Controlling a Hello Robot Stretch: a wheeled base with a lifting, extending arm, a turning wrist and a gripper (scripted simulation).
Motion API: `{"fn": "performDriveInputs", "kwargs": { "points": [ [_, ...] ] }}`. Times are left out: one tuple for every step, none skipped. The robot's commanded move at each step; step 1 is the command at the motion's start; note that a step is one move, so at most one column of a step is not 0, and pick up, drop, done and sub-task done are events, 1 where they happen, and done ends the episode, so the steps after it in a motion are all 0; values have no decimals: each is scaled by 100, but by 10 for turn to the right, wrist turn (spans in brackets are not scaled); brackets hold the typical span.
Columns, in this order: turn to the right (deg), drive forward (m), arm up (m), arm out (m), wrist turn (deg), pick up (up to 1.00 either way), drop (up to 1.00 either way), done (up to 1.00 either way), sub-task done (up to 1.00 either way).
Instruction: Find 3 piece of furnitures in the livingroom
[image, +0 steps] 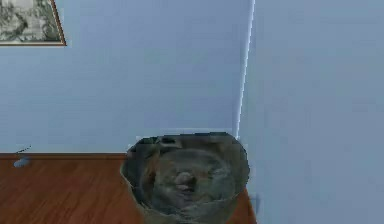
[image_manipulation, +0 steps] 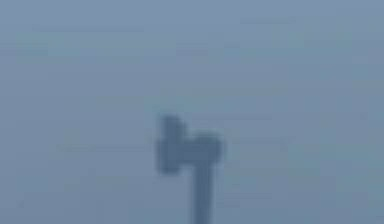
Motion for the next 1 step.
{"fn": "performDriveInputs", "kwargs": {
  "points": [
    [-450, 0, 0, 0, 0, 0, 0, 0, 0]
  ]
}}
